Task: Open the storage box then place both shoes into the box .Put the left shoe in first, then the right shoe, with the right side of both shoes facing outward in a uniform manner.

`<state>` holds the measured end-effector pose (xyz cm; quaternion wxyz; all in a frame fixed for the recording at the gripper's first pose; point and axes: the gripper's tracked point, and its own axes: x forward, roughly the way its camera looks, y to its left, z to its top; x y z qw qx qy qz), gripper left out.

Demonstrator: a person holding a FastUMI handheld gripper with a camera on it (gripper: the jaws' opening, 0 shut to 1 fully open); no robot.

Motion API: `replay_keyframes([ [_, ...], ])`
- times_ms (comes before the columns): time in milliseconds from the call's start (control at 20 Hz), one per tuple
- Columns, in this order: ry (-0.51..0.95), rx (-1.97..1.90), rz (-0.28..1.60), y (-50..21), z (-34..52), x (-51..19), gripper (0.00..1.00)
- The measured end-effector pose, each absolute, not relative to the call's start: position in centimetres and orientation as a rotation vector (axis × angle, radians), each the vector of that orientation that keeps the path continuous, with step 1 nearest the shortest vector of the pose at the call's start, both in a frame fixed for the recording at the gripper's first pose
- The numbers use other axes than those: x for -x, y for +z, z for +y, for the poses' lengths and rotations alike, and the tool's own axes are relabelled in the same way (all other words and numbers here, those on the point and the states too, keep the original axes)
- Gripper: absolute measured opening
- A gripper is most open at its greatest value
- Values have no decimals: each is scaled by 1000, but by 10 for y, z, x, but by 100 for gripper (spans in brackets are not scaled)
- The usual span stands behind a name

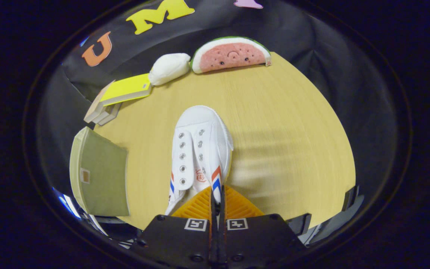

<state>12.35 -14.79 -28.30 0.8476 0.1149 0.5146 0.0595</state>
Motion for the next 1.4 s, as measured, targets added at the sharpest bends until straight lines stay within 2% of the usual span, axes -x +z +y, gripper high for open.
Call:
replay_keyframes([
  [400, 149, -304, 923, -165, -47, -71, 6],
  [750, 211, -332, 863, -110, 64, -33, 6],
  [1100, 245, -274, 912, -132, 166, -34, 6],
  [1400, 166, -243, 1009, -186, 200, -42, 6],
])
